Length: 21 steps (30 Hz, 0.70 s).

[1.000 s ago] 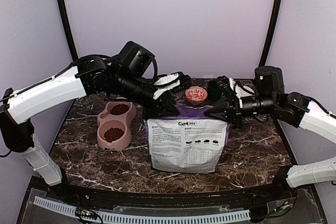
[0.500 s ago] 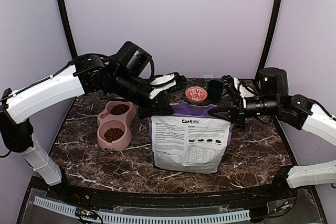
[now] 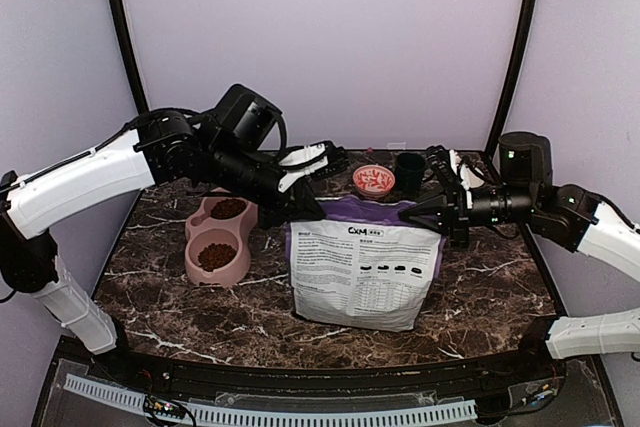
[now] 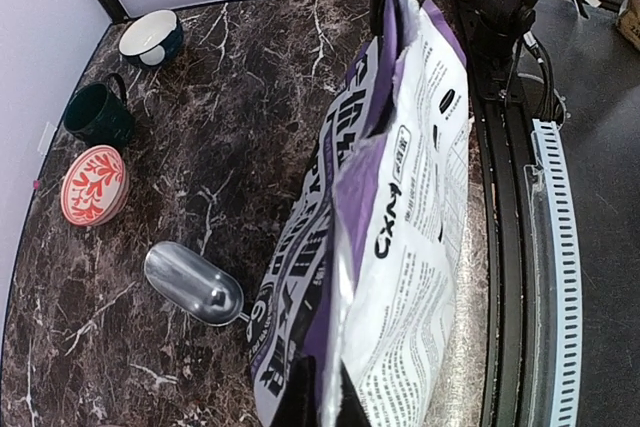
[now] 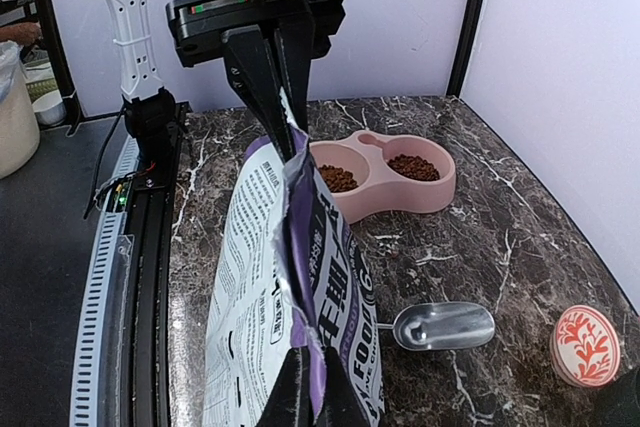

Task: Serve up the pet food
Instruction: Press the seal on the pet food bag, then move the pet food bag to the corner of the board.

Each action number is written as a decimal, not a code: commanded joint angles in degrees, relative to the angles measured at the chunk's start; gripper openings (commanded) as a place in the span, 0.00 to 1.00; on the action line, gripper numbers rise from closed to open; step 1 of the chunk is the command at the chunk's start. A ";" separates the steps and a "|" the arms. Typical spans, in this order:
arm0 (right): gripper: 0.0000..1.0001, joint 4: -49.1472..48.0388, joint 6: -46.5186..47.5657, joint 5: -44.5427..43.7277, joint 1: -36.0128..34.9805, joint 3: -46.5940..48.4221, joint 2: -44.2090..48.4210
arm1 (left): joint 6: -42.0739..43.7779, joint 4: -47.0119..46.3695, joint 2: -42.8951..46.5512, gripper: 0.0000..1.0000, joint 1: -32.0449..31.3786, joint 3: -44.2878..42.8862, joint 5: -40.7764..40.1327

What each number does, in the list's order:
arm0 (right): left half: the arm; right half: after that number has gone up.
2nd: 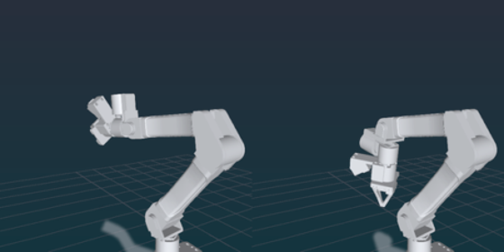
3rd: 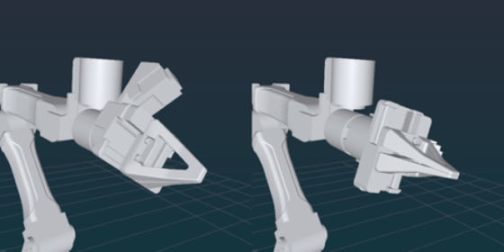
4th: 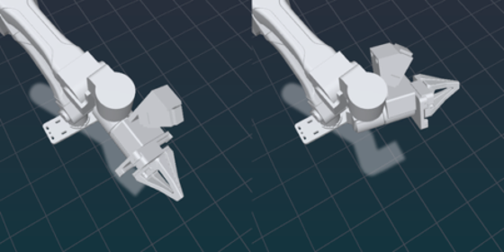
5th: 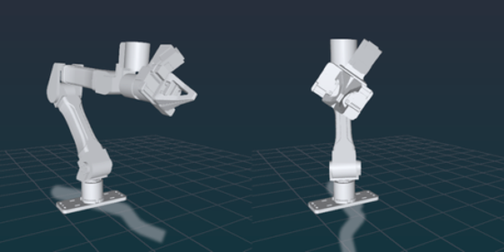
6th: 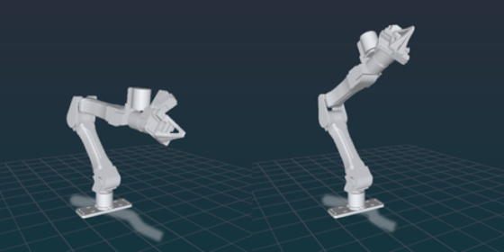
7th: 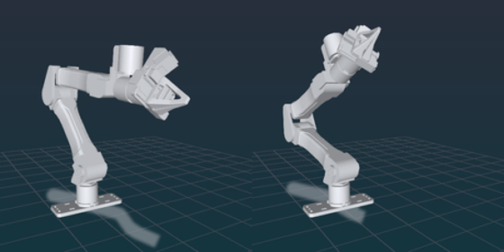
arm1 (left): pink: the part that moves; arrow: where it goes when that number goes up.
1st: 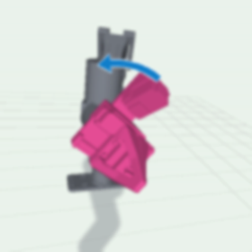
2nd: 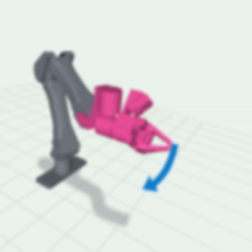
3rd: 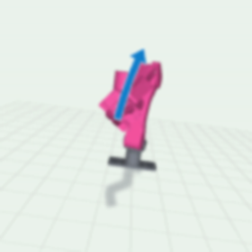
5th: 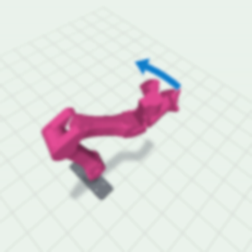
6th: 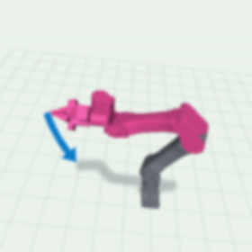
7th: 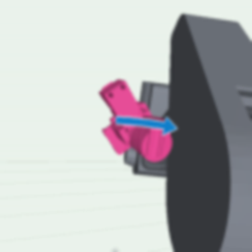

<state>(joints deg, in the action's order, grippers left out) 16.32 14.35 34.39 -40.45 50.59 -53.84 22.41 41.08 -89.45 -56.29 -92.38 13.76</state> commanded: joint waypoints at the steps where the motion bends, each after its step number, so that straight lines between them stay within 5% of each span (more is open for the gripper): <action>1: 0.00 1.86 -0.64 -1.36 0.90 -0.46 2.40 | -0.76 1.91 3.10 0.03 2.04 2.12 -4.32; 4: 0.00 1.87 -0.72 -1.80 0.90 -0.47 2.84 | -0.90 1.45 3.63 0.23 2.23 2.99 -4.35; 7: 0.00 1.88 -0.79 -2.33 0.90 -0.56 3.42 | -1.11 0.97 4.37 0.00 2.56 3.92 -4.10; 9: 0.00 1.79 -0.98 -2.68 0.94 -0.72 3.86 | -1.18 0.42 4.83 0.00 2.75 4.53 -3.88; 11: 0.00 1.71 -1.14 -3.02 0.98 -0.77 4.16 | -1.34 0.08 5.05 0.15 2.90 4.89 -4.20; 14: 0.00 1.65 -1.37 -3.72 0.98 -0.82 4.47 | -1.22 -0.21 5.40 0.00 3.05 5.27 -4.09; 16: 0.00 1.48 -1.71 -4.65 0.96 -0.76 4.73 | -1.31 -0.64 5.79 0.01 3.10 5.76 -4.26; 21: 0.00 0.95 -2.41 -7.19 1.15 -0.82 6.31 | -1.51 -2.03 7.30 0.45 3.29 6.95 -5.21</action>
<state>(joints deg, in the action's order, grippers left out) 17.39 13.13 30.92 -40.38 49.67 -51.09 21.50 38.26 -85.73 -54.11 -86.94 11.55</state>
